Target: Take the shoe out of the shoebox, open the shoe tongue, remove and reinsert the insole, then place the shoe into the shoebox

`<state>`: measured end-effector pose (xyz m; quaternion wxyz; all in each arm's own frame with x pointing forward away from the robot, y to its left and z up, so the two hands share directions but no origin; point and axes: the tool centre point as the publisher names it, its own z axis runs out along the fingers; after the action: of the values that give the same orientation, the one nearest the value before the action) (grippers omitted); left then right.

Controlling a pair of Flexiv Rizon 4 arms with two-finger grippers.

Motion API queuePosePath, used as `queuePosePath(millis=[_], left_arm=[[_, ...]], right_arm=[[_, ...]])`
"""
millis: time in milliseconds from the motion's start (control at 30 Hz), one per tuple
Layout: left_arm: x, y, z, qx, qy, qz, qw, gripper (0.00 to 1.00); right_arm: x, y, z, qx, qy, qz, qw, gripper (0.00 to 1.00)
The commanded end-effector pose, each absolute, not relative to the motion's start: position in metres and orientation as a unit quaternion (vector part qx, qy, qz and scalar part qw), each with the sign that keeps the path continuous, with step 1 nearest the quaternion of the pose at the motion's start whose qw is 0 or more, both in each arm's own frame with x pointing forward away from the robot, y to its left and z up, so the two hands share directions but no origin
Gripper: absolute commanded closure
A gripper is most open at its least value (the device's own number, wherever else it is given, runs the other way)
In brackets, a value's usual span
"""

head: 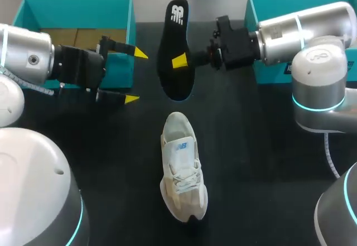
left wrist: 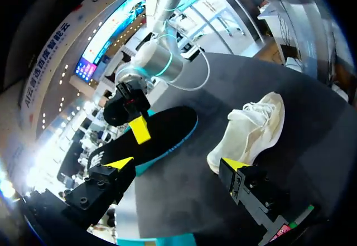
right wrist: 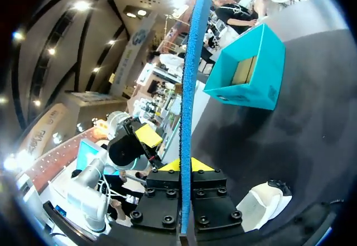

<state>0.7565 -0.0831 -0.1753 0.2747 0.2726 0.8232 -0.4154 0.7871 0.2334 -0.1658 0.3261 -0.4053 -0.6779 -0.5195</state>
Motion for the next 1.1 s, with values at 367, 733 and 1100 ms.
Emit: queuePosePath(millis=[367,733,1100], left_arm=[[0.735,-0.074,-0.195,0.055,0.912,-0.395,0.1,0.0],[0.734,-0.081,-0.224,-0.01,0.93,-0.361,0.073,0.0],[0.718,-0.077,-0.256,0.005,0.955,-0.29,0.063,0.0]], right_arm=[[0.784,0.229,-0.174,-0.391,-0.711,-0.499,0.305,1.0],[0.787,0.224,-0.185,-0.359,-0.685,-0.582,0.249,1.0],[0.782,0.229,-0.204,-0.329,-0.701,-0.597,0.211,1.0]])
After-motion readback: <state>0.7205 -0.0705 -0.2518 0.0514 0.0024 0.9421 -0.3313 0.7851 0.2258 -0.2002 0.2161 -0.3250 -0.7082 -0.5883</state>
